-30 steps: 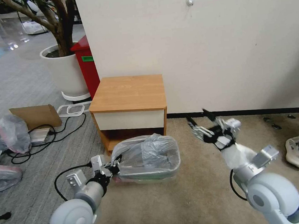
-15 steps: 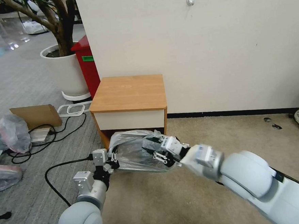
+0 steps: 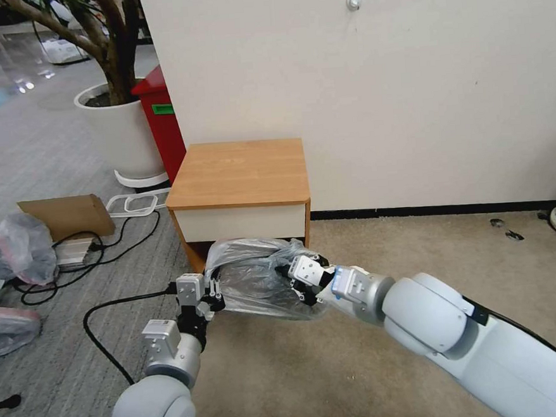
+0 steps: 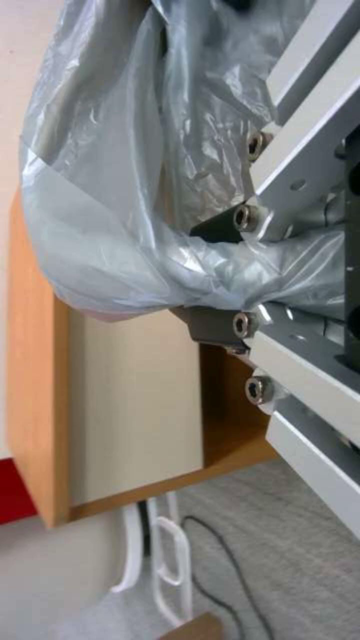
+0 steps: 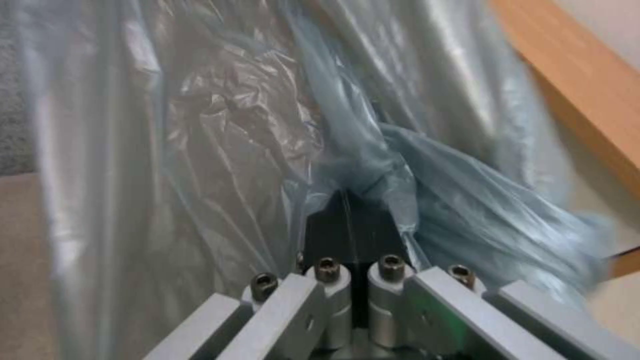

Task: Pick up the garbage bag from the table and place it over the trash can.

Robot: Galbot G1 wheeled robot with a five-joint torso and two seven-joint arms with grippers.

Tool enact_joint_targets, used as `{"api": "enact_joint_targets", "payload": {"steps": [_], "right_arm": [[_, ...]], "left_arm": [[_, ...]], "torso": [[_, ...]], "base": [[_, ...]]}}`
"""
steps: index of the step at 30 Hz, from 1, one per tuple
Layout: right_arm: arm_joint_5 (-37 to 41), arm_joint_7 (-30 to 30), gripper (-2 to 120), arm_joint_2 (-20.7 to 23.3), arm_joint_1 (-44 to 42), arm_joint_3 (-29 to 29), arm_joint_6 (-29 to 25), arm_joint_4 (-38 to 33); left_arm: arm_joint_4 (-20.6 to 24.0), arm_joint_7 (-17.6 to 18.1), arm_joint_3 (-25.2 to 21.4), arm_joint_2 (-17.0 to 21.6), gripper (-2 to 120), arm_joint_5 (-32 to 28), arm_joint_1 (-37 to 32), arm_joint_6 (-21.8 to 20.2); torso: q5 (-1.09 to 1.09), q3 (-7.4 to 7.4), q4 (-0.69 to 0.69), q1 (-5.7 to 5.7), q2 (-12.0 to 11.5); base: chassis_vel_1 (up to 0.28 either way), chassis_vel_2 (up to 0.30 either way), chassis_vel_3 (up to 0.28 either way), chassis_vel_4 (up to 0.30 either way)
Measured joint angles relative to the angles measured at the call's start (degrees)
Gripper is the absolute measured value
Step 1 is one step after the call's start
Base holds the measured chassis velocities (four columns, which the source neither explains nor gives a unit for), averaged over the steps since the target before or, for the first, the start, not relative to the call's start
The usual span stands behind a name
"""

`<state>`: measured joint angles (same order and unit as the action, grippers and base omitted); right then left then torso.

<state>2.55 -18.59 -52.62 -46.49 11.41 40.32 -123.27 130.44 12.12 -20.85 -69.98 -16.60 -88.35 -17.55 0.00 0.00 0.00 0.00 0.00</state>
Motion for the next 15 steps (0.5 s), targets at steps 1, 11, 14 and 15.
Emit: {"api": "enact_joint_targets", "payload": {"steps": [1, 11, 14, 15], "right_arm": [[-0.48, 0.06, 0, -0.48, 0.43, 0.67, 0.16, 0.76], [-3.25, 0.76, 0, -2.37, 1.25, 3.76, 0.27, 4.17], [-3.88, 1.58, 0, -2.88, 1.32, 4.42, 0.26, 4.92], [-4.65, 2.01, 0, -3.3, 1.45, 4.96, 0.25, 5.66]], "left_arm": [[0.01, -0.18, 0.17, 0.0, 6, 0.59, -0.09, 0.16], [0.96, -0.07, 1.39, -0.2, 6, 1.13, -0.37, 0.19], [1.07, 0.05, 1.82, -0.37, 6, 1.28, -0.58, 0.19], [1.17, 0.09, 2.37, -0.48, 6, 1.74, -0.91, 0.26]], "torso": [[0.0, 0.0, 0.01, 0.0, 0.0], [-0.01, 0.0, 0.0, 0.0, 0.0], [-0.01, 0.0, 0.0, 0.0, 0.0], [0.0, 0.0, 0.0, 0.0, 0.0]], "base": [[0.0, 0.0, 0.0, 0.0], [0.0, 0.0, 0.0, 0.0], [0.0, 0.0, 0.0, 0.0], [0.0, 0.0, 0.0, 0.0]]}}
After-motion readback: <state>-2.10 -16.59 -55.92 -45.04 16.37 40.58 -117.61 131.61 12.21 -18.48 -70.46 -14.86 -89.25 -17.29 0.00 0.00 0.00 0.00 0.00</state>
